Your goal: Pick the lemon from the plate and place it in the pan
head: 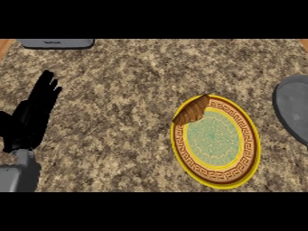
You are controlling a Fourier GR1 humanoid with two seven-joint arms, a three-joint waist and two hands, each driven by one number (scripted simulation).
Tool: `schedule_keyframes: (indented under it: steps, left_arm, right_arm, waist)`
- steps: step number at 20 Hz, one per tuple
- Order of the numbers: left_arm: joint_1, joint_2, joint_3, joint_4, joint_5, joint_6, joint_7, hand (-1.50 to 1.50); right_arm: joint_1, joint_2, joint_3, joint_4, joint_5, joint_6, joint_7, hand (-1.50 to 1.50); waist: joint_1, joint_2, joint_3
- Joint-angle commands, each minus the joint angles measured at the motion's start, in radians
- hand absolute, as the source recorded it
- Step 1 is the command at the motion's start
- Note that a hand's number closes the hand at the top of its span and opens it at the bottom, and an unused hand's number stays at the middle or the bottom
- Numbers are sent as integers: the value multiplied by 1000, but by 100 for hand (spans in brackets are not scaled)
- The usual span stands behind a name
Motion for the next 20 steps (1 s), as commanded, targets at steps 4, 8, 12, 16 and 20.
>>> schedule_keyframes:
  steps: [4,8,12,16,20]
  left_arm:
    - [-19,-8,3,26,0,-13,-2,0]
    - [11,-28,-14,53,-15,-24,-67,0]
    - [-57,-10,13,52,9,-16,-1,0]
    - [0,-29,-12,47,-25,-18,-68,0]
    - [-26,6,44,59,13,-39,-29,0]
  right_arm:
    - [-33,-20,-41,325,-76,-147,-243,150]
    - [-94,-35,-53,574,-35,-254,-297,150]
    - [-166,-50,-160,662,-128,-207,-190,-150]
    - [-179,-90,-198,870,-184,-233,-361,-150]
    - [-167,-71,-202,830,-254,-230,-440,-150]
  waist:
    - [8,2,0]
    - [22,7,1]
    - [18,7,1]
    - [24,10,2]
    - [7,2,0]
